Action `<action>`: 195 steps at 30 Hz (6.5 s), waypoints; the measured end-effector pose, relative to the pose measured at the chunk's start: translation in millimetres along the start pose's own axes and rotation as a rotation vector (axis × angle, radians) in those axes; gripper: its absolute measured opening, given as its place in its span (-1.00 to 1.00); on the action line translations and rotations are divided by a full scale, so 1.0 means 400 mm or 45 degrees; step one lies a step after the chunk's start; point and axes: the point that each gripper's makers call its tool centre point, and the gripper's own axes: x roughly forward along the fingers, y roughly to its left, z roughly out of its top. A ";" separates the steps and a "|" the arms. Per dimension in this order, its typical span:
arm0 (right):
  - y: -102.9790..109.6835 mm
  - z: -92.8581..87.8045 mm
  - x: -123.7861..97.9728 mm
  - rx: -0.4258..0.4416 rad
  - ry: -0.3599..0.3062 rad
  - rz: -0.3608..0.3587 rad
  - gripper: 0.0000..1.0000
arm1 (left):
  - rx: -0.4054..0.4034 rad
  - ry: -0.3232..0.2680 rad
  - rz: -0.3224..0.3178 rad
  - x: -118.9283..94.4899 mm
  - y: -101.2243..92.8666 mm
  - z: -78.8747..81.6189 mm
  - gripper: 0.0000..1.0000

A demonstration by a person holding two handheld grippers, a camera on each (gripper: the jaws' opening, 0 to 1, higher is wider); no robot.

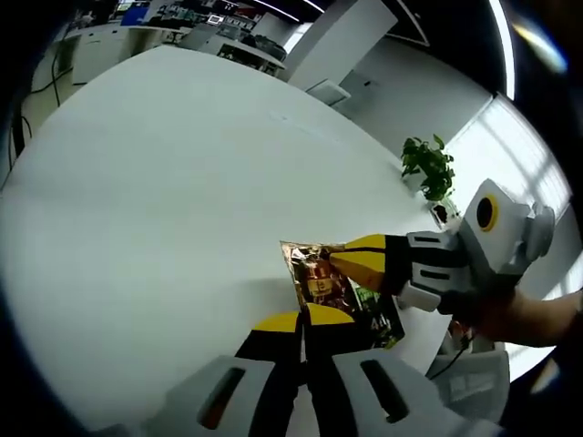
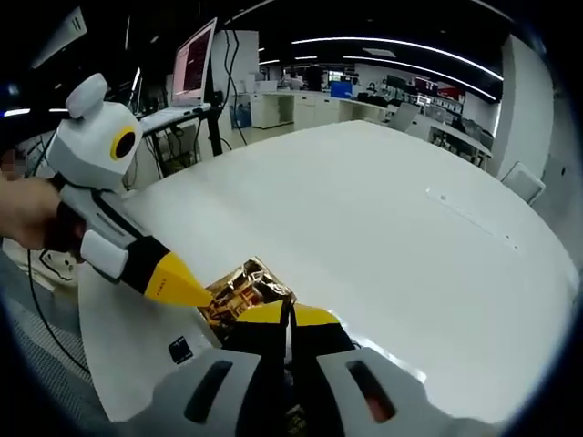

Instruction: Arrange the skincare products in the storage area until every visible bottle or jar stands upright without overlapping.

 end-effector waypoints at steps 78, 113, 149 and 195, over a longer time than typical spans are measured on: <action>-0.022 -0.032 0.054 -0.130 0.028 -0.011 -0.74 | 1.127 0.191 0.101 0.108 0.017 0.019 -0.56; -0.019 -0.038 -0.004 -0.108 0.007 -0.026 -0.38 | 1.051 0.141 0.121 0.058 -0.012 0.053 -0.34; 0.083 0.029 -0.324 -0.080 -0.313 0.043 0.58 | 0.817 -0.008 0.117 -0.133 -0.122 -0.028 0.32; -0.092 -0.185 -0.575 0.238 -0.308 -0.295 0.97 | 0.579 -0.168 0.180 -0.286 -0.128 -0.145 0.92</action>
